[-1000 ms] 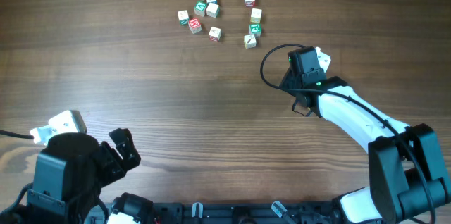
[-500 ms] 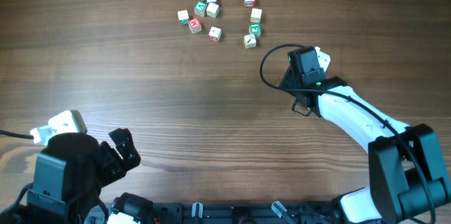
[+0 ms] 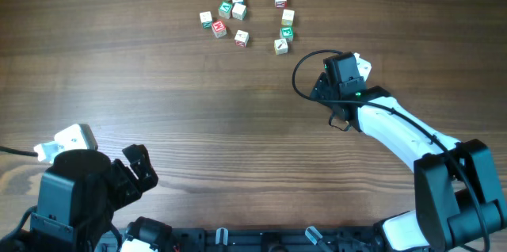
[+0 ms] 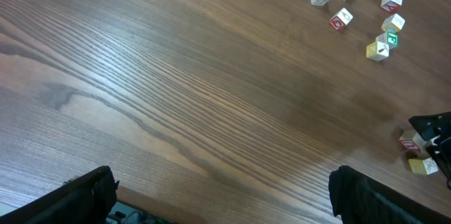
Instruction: Form a circle
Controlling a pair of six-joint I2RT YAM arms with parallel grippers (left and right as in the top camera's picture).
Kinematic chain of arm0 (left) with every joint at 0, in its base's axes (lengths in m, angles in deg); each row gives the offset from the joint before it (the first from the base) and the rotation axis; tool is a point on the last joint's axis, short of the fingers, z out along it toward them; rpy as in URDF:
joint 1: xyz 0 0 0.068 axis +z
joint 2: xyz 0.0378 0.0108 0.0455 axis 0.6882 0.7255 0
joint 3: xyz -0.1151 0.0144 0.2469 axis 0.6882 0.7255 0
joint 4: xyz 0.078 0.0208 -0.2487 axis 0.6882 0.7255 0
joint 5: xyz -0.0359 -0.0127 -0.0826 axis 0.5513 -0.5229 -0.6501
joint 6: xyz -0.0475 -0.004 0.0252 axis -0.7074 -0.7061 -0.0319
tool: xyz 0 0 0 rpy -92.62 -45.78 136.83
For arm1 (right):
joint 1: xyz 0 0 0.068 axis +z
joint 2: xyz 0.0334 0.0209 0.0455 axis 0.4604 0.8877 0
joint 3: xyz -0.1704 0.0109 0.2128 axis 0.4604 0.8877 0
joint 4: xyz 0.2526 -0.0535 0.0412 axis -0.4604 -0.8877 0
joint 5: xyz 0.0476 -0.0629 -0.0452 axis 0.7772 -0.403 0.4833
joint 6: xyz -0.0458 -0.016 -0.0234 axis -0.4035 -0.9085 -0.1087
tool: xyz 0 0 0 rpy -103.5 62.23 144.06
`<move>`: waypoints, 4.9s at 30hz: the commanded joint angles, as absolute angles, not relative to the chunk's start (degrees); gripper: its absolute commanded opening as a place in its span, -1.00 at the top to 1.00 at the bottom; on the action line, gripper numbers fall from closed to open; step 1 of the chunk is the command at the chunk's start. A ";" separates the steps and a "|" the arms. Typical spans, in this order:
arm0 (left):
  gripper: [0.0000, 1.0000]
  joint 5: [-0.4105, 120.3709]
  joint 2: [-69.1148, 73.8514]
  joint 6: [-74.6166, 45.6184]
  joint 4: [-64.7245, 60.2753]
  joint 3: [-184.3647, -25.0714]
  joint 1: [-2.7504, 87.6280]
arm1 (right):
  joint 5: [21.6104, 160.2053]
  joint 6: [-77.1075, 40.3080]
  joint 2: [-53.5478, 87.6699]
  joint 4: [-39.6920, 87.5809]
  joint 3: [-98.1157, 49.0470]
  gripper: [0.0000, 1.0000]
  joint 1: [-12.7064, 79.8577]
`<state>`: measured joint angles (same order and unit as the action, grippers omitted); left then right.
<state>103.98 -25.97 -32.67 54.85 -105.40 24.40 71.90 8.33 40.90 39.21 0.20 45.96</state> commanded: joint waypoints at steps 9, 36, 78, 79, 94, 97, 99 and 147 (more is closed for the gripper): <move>-1.00 103.69 -25.84 -33.39 54.72 -105.40 24.66 | 74.20 8.20 39.50 38.53 -0.81 -0.59 45.78; -1.00 103.69 -25.84 -33.39 54.72 -105.40 24.66 | 66.40 10.04 40.96 41.86 -0.90 -0.52 41.35; -1.00 103.69 -25.84 -33.39 54.72 -105.40 24.66 | 70.02 6.87 42.01 46.47 -1.05 -0.55 39.75; -1.00 103.69 -25.84 -33.39 54.72 -105.40 24.66 | 70.02 6.87 42.08 46.49 -1.05 -0.55 39.75; -1.00 103.69 -25.84 -33.39 54.72 -105.40 24.66 | 71.40 6.85 43.21 46.84 -1.01 -0.55 39.75; -1.00 103.69 -25.84 -33.39 54.72 -105.40 24.66 | 71.84 6.82 43.21 46.84 -1.01 -0.55 39.75; -1.00 103.69 -25.84 -33.39 54.72 -105.40 24.66 | 72.23 6.80 43.21 46.77 -1.01 -0.55 39.75; -1.00 103.69 -25.84 -33.39 54.72 -105.40 24.66 | 78.50 38.28 26.58 24.76 11.26 0.91 40.19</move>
<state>104.02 -25.97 -32.67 54.79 -105.40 24.37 77.30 35.98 26.93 22.93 9.73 39.86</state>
